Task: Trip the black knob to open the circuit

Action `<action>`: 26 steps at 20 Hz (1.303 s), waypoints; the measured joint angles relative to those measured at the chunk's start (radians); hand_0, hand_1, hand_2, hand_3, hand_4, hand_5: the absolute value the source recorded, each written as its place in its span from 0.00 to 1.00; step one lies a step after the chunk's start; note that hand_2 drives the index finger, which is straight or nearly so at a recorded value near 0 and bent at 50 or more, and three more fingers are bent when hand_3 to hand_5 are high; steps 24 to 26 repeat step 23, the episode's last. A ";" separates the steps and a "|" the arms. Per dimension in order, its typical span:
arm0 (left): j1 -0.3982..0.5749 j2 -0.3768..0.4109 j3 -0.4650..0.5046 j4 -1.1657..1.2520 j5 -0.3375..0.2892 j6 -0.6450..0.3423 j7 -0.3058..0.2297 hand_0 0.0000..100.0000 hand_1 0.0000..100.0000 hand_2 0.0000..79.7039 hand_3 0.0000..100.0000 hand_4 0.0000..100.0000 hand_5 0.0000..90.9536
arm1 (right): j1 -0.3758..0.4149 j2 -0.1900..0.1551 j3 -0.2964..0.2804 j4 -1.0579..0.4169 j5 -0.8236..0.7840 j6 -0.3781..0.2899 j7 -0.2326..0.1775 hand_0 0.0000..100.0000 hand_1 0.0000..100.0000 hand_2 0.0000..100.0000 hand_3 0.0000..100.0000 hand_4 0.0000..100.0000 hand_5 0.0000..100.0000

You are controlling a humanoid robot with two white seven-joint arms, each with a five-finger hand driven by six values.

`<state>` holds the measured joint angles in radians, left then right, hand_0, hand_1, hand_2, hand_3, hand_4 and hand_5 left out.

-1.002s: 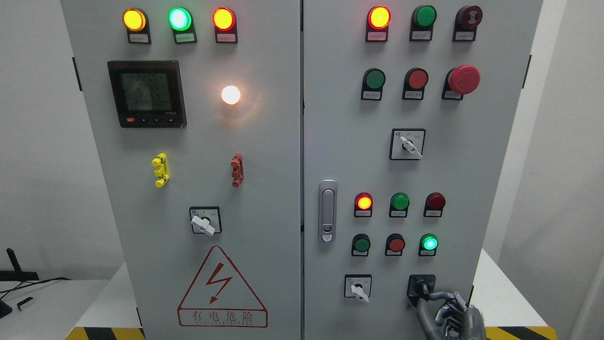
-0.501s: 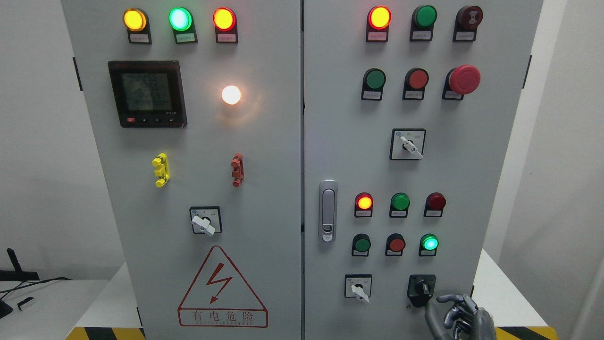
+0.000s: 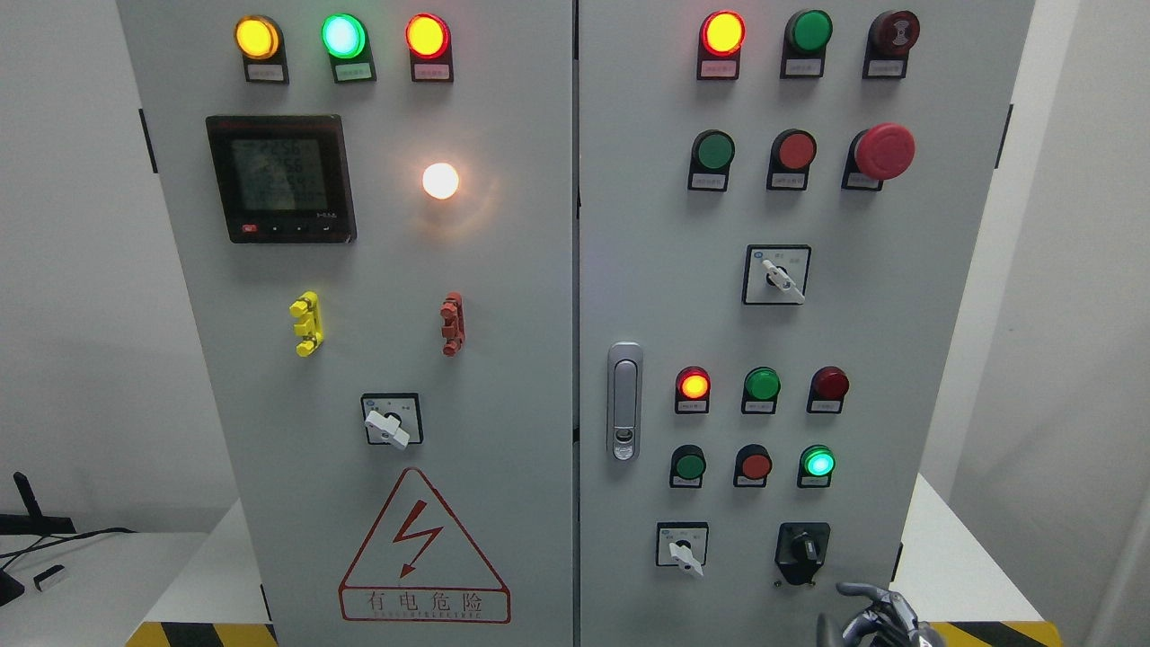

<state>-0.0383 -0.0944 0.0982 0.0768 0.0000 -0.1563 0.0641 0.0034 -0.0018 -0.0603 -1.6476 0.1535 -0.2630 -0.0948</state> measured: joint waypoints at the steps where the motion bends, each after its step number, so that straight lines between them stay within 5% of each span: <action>1: 0.000 0.000 0.000 0.000 0.000 0.000 0.000 0.12 0.39 0.00 0.00 0.00 0.00 | 0.027 -0.005 0.000 -0.016 -0.024 -0.003 0.018 0.34 0.34 0.05 0.24 0.19 0.23; 5: 0.000 0.000 0.000 0.000 0.000 0.000 0.000 0.12 0.39 0.00 0.00 0.00 0.00 | 0.127 -0.028 -0.002 -0.082 -0.091 -0.011 0.057 0.37 0.19 0.00 0.09 0.02 0.06; 9: 0.000 0.000 0.000 0.000 0.000 0.000 0.000 0.12 0.39 0.00 0.00 0.00 0.00 | 0.220 -0.053 -0.004 -0.146 -0.135 -0.012 0.110 0.15 0.11 0.00 0.00 0.00 0.00; 14: 0.000 0.000 0.000 0.000 0.000 0.000 0.000 0.12 0.39 0.00 0.00 0.00 0.00 | 0.294 -0.086 -0.007 -0.214 -0.208 -0.010 0.170 0.09 0.08 0.00 0.00 0.00 0.00; 26: 0.000 0.000 0.000 0.000 0.000 0.000 0.000 0.12 0.39 0.00 0.00 0.00 0.00 | 0.342 -0.141 -0.031 -0.282 -0.330 0.031 0.186 0.03 0.00 0.00 0.08 0.00 0.00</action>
